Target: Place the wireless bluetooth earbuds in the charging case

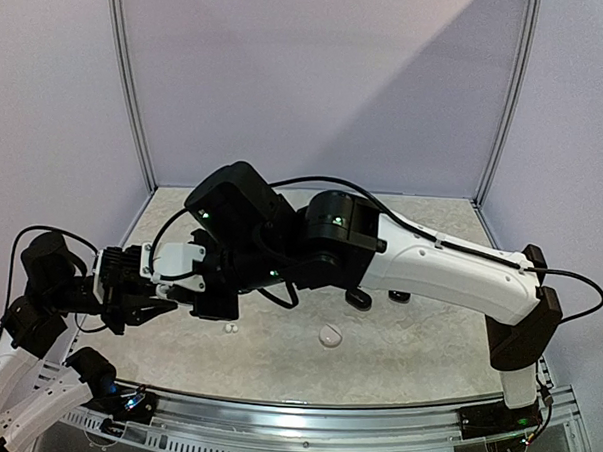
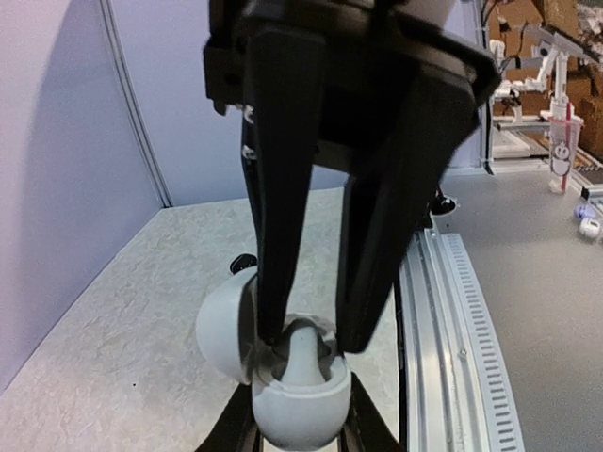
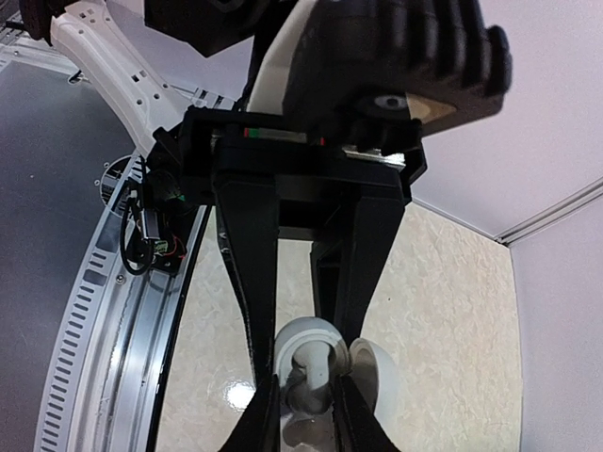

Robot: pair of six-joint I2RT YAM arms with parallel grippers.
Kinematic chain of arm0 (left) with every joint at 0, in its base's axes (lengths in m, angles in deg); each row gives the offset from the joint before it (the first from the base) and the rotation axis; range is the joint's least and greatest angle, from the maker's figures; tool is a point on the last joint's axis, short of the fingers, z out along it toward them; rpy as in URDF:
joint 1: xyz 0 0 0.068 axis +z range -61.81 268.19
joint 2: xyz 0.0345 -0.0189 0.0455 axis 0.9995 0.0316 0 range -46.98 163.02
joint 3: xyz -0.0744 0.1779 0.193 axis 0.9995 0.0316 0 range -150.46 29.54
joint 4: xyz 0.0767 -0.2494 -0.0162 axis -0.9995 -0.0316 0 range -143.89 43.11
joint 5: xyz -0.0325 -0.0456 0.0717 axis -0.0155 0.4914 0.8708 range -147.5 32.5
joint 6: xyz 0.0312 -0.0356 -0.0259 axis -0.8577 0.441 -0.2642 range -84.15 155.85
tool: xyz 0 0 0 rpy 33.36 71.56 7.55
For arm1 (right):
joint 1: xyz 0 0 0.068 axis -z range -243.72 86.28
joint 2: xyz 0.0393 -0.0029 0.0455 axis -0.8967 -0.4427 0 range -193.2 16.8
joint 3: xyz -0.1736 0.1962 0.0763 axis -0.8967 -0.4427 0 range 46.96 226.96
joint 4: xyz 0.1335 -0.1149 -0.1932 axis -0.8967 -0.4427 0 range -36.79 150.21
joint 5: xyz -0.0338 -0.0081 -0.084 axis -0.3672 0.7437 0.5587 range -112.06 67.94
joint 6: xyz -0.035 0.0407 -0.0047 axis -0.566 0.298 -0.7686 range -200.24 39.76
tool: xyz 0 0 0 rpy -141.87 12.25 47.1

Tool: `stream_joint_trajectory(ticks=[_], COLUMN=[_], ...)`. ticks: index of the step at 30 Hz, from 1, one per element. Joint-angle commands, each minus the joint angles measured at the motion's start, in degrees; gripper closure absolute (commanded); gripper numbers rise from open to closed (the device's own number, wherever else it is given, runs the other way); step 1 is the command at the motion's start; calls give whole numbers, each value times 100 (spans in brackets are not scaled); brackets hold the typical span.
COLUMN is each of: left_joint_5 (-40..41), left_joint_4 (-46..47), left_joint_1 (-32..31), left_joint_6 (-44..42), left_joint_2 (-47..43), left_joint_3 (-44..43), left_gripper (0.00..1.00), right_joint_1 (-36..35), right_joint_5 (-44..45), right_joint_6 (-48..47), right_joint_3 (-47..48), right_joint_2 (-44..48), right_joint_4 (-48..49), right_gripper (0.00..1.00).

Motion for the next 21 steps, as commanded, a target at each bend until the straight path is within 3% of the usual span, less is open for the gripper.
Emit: stream_joint_trajectory(ticks=[1, 9, 16, 21], left_joint_5=[134, 495, 804, 1175], left_joint_4=[522, 1098, 1162, 1151], left_joint_1=[-113, -106, -12, 102], left_joint_6=[730, 2025, 2355, 2638], left_joint_2=[-106, -33, -102, -138], left_joint_3=[29, 280, 298, 318], left_gripper=[100, 100, 100, 100], right_joint_1=[43, 81, 285, 645], right_joint_5=[141, -74, -524, -508], right_joint_6=[146, 254, 696, 1393], right_joint_3=[28, 11, -179, -885], right_joint_2=[-129, 301, 741, 1139], right_joint_4=[-138, 282, 1007, 1912], right_gripper=[76, 71, 53, 49])
